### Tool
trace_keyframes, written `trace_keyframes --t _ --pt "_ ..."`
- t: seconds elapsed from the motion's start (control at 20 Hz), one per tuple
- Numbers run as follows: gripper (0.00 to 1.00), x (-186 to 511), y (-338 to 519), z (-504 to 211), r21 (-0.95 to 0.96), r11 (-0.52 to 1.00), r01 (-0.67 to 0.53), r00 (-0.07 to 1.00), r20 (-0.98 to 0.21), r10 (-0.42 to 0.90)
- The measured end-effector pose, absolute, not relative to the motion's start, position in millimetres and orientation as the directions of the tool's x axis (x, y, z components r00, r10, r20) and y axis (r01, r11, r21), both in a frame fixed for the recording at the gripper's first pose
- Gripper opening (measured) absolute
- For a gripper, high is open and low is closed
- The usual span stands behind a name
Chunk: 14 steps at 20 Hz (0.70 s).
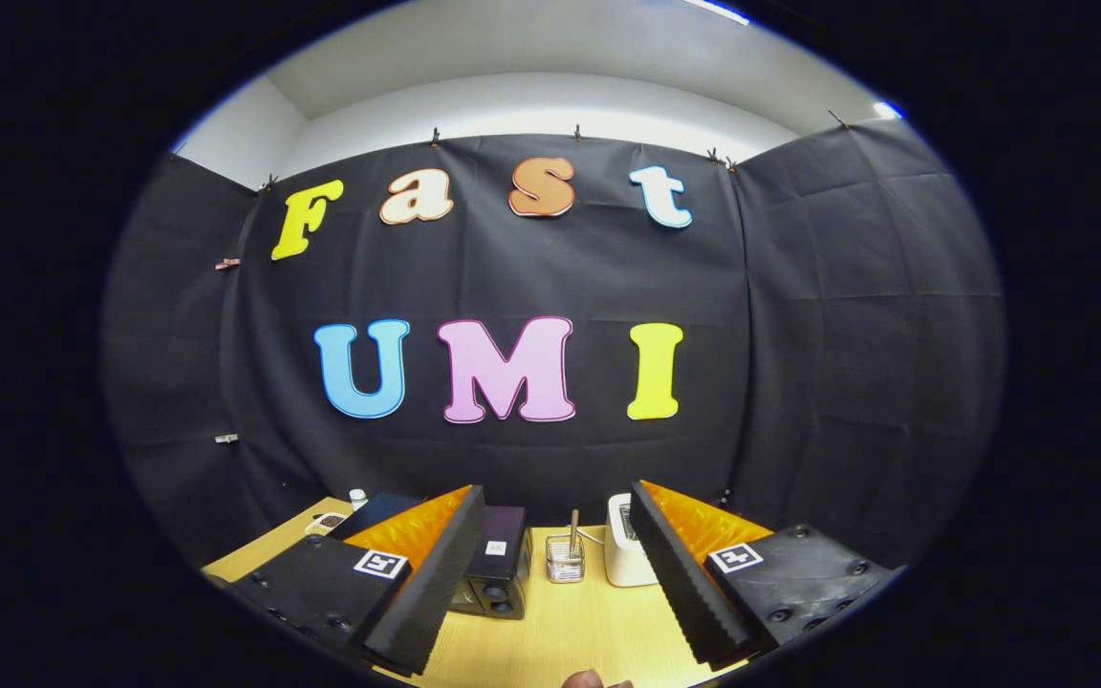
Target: Open the toaster oven, put the food inside, and close the toaster oven door.
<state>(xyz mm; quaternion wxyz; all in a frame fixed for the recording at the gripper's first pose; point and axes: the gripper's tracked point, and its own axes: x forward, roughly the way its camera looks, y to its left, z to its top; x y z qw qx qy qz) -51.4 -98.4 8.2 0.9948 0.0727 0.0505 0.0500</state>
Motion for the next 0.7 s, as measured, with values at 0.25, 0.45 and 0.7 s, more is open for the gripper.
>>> trace_keyframes --t 0.25,0.45,0.7 --pt "0.98 -43.4 -110.1 14.5 0.139 0.987 -0.083 0.99 -0.101 0.098" --pt "0.98 -43.9 -112.5 20.2 0.129 0.988 -0.078 0.991 -0.095 0.091" --pt "0.98 -44.4 -113.1 23.7 0.131 0.989 -0.073 0.992 -0.096 0.086"
